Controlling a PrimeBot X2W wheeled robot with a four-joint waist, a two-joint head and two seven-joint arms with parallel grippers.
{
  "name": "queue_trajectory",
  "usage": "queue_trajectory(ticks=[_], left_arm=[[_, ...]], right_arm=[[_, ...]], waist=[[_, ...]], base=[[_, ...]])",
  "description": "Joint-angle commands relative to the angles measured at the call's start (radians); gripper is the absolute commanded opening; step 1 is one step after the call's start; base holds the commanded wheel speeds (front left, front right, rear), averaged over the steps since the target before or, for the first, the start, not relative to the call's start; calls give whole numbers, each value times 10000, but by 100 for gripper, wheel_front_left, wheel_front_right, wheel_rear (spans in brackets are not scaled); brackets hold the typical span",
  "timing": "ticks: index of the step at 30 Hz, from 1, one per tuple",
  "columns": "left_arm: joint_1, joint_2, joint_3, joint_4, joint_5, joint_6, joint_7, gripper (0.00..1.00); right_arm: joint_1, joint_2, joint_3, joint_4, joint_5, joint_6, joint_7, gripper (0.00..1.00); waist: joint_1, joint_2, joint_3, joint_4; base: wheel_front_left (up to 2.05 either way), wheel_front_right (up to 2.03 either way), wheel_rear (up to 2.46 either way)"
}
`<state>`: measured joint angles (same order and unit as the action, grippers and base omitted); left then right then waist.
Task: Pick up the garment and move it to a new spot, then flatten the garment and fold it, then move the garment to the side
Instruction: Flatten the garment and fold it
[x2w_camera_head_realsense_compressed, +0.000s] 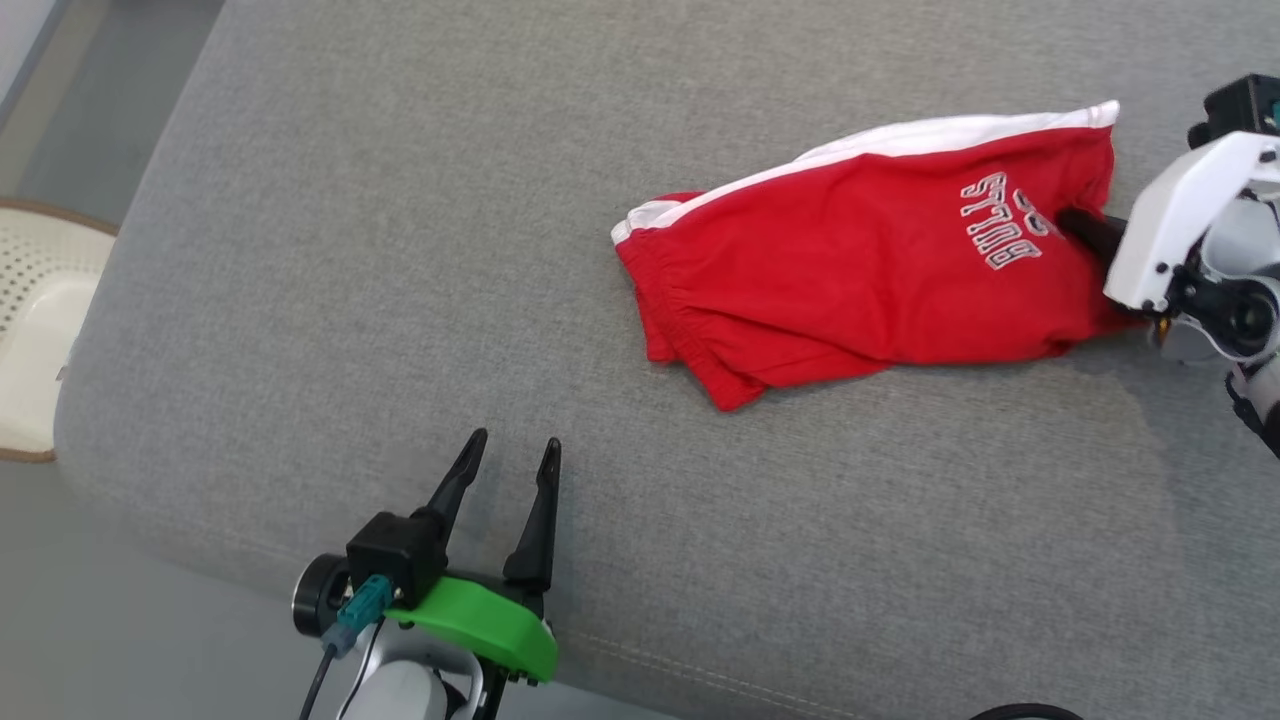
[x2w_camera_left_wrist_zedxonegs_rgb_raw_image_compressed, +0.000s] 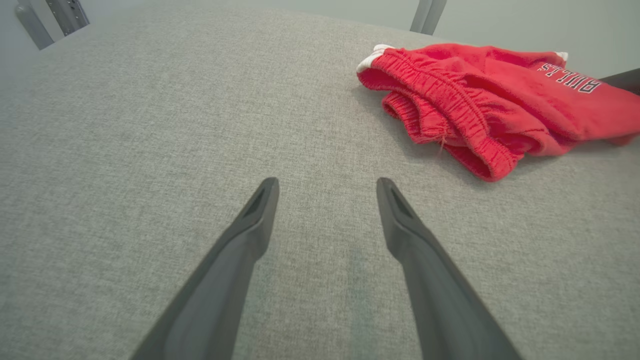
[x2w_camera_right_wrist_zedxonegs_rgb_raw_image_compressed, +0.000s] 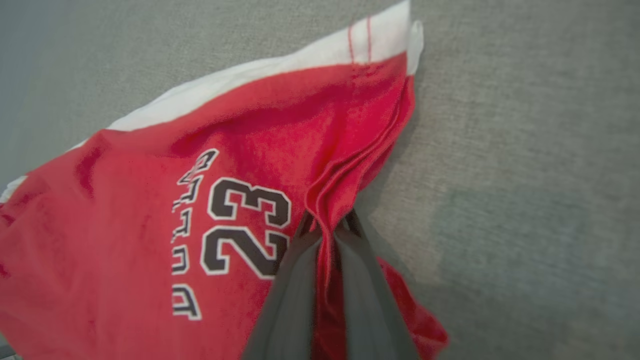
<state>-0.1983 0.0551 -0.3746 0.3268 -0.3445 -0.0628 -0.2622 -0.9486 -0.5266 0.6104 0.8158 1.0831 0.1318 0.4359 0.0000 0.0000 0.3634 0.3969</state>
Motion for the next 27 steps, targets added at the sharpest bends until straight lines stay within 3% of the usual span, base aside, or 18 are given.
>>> queue_trajectory(ticks=[1, 8, 16, 23, 27], left_arm=[[230, 39, 117, 12, 150, -61, -32, 100], [1110, 15, 647, 5, 610, -236, -32, 100], [1758, -30, 597, -208, 772, -394, -31, 100], [1955, -37, 513, -210, 645, -397, -32, 100], [1732, -37, 390, 116, 863, -416, -32, 100]], right_arm=[[398, -203, -29, 53, 89, -23, 76, 0], [1545, -715, -823, -122, 640, -21, -517, 0], [2027, -1194, -1475, -504, 327, -12, -1786, 0], [2048, 258, -701, -2322, -303, -12, -1276, 0], [1949, 1698, -319, -1965, -1046, -12, -1378, 0]], waist=[[0, 0, -1333, -1358], [0, 0, -1956, -1853], [0, 0, -2197, -1574], [0, 0, -2178, -1507], [0, 0, -2165, -1499]], base=[[0, 0, 0], [0, 0, 0], [0, 0, 0], [0, 0, 0], [0, 0, 0]])
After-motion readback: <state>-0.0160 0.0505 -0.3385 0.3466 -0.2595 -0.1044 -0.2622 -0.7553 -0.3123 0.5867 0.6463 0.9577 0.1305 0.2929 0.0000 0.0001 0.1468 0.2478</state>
